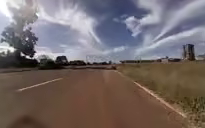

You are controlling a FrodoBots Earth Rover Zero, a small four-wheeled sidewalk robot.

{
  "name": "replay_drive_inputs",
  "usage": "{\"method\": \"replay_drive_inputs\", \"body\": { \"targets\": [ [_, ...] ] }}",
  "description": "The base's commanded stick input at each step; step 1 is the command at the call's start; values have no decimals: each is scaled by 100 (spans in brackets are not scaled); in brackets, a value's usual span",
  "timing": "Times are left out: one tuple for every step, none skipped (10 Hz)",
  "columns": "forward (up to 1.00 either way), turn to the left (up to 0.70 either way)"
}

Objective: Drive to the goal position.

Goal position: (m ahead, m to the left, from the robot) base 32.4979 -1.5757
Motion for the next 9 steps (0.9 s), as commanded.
{"method": "replay_drive_inputs", "body": {
  "targets": [
    [100, 0],
    [100, 0],
    [100, 0],
    [100, 0],
    [100, 0],
    [100, 0],
    [100, 0],
    [100, 0],
    [100, 0]
  ]
}}
